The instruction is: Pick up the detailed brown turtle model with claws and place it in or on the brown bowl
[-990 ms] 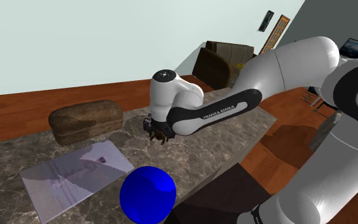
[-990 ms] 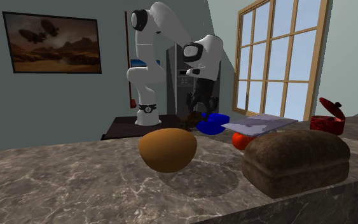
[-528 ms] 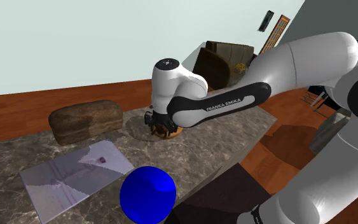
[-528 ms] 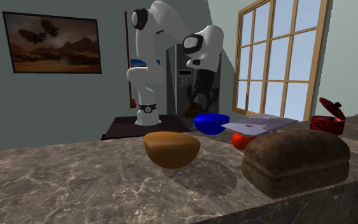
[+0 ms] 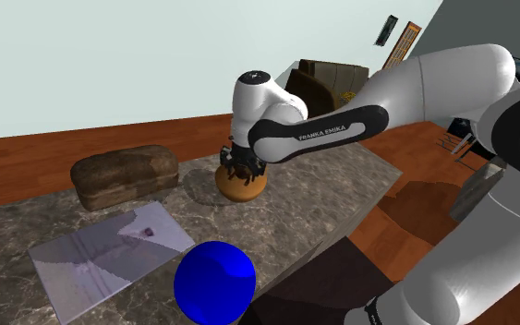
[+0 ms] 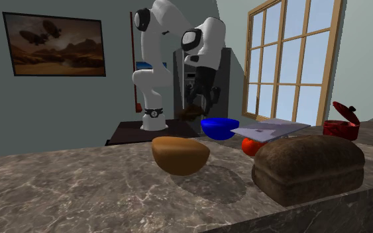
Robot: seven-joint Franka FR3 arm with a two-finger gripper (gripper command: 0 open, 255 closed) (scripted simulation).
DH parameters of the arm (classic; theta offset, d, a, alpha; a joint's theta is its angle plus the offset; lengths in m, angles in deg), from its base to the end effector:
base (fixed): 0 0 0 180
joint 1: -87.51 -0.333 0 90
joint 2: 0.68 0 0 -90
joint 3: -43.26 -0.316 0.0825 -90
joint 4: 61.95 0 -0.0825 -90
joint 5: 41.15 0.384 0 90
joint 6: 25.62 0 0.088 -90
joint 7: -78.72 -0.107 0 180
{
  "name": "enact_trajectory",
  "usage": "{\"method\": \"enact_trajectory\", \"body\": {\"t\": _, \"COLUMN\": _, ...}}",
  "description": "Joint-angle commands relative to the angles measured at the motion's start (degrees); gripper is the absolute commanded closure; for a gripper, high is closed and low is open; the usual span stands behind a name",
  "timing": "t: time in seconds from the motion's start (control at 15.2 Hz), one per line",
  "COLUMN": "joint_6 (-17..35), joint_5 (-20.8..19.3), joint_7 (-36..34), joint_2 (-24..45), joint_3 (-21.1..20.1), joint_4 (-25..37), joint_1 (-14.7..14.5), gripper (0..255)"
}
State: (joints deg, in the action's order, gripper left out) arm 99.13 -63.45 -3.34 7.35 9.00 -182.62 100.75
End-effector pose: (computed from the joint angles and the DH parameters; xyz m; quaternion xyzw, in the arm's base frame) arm 0.5283 0.1826 0.3603 0.9069 -0.4043 0.0810 0.0871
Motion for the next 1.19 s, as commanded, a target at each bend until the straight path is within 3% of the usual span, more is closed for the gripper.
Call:
{"method": "enact_trajectory", "body": {"t": 0.0, "joint_6": -0.20, "joint_5": -0.99, "joint_7": 2.25, "joint_2": 1.72, "joint_3": 1.24, "joint_4": 2.21, "joint_1": 1.18, "gripper": 255}}
{"method": "enact_trajectory", "body": {"t": 0.26, "joint_6": -0.96, "joint_5": -2.52, "joint_7": 6.78, "joint_2": 5.37, "joint_3": 3.62, "joint_4": 7.30, "joint_1": 3.44, "gripper": 255}}
{"method": "enact_trajectory", "body": {"t": 1.12, "joint_6": 6.03, "joint_5": -8.47, "joint_7": 1.51, "joint_2": 11.52, "joint_3": 5.74, "joint_4": 4.72, "joint_1": 1.99, "gripper": 255}}
